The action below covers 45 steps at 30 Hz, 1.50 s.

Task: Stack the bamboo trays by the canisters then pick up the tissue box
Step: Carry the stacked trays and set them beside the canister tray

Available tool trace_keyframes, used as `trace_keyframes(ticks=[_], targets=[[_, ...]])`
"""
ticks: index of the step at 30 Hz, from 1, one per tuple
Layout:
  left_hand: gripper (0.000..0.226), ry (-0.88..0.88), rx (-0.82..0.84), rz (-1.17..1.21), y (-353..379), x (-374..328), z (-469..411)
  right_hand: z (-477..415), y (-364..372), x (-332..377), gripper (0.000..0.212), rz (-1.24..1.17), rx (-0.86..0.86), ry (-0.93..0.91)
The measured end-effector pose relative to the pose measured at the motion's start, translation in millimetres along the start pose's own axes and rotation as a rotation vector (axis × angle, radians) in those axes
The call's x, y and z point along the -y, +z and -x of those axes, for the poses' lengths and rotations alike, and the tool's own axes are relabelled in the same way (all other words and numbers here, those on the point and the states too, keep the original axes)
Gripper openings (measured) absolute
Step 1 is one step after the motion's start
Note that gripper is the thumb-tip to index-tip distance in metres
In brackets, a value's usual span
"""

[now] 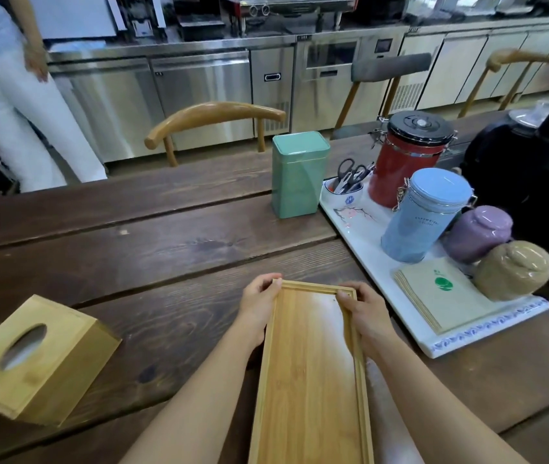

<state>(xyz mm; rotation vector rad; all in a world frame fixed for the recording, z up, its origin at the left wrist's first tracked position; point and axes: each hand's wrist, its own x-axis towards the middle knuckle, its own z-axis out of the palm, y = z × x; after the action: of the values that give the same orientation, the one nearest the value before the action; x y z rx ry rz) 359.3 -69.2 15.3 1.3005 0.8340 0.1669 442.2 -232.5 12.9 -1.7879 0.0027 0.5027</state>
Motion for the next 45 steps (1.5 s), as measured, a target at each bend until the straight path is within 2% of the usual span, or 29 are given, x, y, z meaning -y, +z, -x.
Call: trace_keyframes(ticks=[8, 17, 23, 29, 32, 34, 37, 45], targets=[[0.016, 0.149, -0.01, -0.106, 4, 2, 1, -5, 0, -2, 0.007, -0.032, 0.001, -0.057], [0.017, 0.163, 0.001, -0.125, 4, 4, 1, -9, 0, 1, 0.009, -0.005, 0.05, -0.082], [0.037, 0.049, 0.082, -0.037, -7, 13, 27, 14, 1, -6, 0.036, -0.064, 0.063, -0.023], [0.049, -0.017, 0.216, 0.034, -30, 49, 95, 74, -10, -30, 0.046, -0.098, 0.195, -0.055], [0.044, -0.041, 0.199, 0.068, -39, 62, 125, 104, -18, -43, 0.055, -0.132, 0.26, -0.035], [0.049, -0.051, 0.163, 0.082, -43, 69, 138, 122, -22, -54, 0.062, -0.181, 0.301, -0.018], [0.049, -0.056, 0.144, 0.101, -44, 77, 151, 140, -25, -65, 0.055, -0.252, 0.295, -0.008], [0.046, -0.05, 0.151, -0.01, -38, 75, 157, 145, -19, -66, 0.048, -0.233, 0.281, -0.026]])
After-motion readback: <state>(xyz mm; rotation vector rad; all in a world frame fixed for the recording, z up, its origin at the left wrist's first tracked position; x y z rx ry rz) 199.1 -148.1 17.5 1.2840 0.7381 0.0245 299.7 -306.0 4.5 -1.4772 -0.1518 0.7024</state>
